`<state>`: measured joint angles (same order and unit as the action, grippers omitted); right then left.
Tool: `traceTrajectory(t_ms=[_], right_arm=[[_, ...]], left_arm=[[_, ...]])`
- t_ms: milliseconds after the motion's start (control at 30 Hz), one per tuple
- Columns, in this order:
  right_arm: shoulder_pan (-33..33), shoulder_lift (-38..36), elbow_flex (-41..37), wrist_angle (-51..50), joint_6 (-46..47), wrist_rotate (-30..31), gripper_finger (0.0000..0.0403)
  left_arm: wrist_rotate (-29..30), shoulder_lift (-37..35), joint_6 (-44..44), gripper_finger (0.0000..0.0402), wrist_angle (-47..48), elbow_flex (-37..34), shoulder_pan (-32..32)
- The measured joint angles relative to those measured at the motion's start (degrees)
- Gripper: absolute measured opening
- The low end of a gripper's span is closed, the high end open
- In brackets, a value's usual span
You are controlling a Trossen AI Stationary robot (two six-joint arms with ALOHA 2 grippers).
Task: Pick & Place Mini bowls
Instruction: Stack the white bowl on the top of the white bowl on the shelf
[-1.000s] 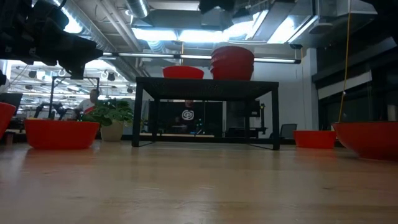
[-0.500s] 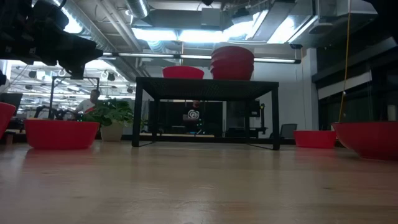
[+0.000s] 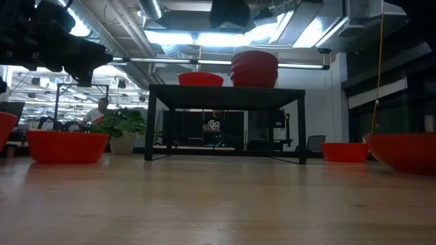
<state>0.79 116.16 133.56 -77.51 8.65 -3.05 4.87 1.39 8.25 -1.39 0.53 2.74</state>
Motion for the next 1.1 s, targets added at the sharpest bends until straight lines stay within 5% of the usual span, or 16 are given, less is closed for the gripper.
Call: traceTrajectory(t_ms=[467,667,1100], right_arm=[[6.03,0.56,0.02,-3.11,5.08,1.95,0.0061],[6.99,0.52,0.02,4.32,10.63,1.99,0.0061],[6.44,0.83,0.04,1.38,9.14,1.13,0.0080]], left_arm=[[-0.01,0.00,0.00,0.0123,-0.02,0.00,0.00],[-0.01,0.00,0.00,0.0123,-0.02,-0.01,-0.01],[-0.01,0.00,0.00,0.0123,-0.04,-0.01,0.00]])
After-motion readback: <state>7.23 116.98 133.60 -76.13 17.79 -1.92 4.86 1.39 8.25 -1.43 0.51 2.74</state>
